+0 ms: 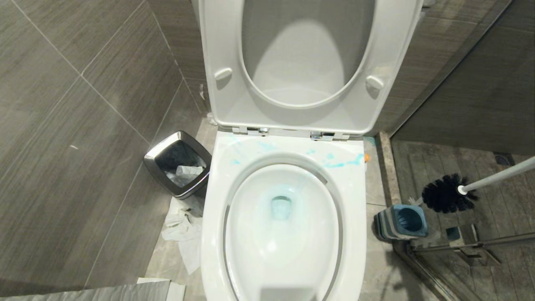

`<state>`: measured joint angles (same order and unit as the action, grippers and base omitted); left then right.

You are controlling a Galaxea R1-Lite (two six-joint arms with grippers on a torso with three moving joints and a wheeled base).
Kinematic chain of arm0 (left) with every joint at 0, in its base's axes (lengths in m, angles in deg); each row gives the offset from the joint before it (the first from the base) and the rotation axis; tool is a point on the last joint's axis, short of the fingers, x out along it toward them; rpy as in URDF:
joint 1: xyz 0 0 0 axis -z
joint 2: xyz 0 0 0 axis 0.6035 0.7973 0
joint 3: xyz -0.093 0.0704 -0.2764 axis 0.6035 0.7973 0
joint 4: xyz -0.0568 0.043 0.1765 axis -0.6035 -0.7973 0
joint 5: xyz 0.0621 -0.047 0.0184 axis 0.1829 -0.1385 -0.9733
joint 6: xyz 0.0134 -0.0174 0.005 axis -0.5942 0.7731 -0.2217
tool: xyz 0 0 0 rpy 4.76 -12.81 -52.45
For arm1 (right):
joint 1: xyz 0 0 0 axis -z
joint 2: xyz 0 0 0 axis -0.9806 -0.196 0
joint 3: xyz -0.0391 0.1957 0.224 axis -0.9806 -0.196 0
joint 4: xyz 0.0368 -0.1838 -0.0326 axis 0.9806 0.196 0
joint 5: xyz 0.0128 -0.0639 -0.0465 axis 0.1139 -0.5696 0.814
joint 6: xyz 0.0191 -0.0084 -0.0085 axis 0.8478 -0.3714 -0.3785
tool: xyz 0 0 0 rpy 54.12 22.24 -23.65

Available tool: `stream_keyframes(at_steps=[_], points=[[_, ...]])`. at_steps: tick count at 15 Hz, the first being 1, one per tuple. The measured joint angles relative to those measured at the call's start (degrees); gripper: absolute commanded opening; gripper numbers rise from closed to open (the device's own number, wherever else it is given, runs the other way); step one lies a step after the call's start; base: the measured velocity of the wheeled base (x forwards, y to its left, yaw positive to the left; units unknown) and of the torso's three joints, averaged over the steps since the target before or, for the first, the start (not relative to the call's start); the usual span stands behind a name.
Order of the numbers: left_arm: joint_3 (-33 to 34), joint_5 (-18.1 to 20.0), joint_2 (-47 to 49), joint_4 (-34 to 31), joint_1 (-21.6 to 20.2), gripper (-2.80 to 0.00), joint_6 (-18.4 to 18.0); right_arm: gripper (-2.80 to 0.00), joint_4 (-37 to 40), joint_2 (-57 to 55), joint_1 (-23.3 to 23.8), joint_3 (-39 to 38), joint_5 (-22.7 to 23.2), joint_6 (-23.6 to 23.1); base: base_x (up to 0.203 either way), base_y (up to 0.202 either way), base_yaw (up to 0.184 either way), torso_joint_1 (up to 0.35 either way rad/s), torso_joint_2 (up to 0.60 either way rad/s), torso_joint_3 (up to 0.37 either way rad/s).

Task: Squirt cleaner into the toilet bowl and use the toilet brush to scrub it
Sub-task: Scrub the toilet bowl

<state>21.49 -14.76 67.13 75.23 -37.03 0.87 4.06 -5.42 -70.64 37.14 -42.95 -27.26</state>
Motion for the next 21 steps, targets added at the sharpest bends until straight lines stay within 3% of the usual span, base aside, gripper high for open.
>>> stream_keyframes(at_steps=[3,7,9,16,19,21], points=[[0.00,0.00,0.00,0.02,0.00,-2.80,0.00,-2.80,3.59,-0.41,-3.83,4.13,-1.11,0.31,0.000,0.000,0.000,0.005,0.00,0.203],[0.00,0.00,0.00,0.03,0.00,-2.80,0.00,-2.80,3.43,-5.56,-9.38,10.24,-6.38,0.31,0.000,0.000,0.000,0.002,0.00,0.202],[0.00,0.00,0.00,0.03,0.00,-2.80,-0.02,-2.80,2.67,-9.95,-14.82,14.16,-10.28,0.42,0.000,0.000,0.000,0.001,0.00,0.207],[0.00,0.00,0.00,0.08,0.00,-2.80,-0.02,-2.80,0.22,-27.63,-40.54,28.95,-29.56,3.81,0.000,0.000,0.000,0.003,0.00,0.184],[0.00,0.00,0.00,0.08,0.00,-2.80,-0.05,-2.80,0.30,-34.35,-47.60,34.48,-34.22,5.06,0.000,0.000,0.000,0.000,0.00,0.037],[0.00,-0.02,0.00,0.09,0.00,-2.80,-0.05,-2.80,0.22,-38.44,-49.89,36.38,-35.43,5.79,0.000,0.000,0.000,0.000,0.00,0.000]])
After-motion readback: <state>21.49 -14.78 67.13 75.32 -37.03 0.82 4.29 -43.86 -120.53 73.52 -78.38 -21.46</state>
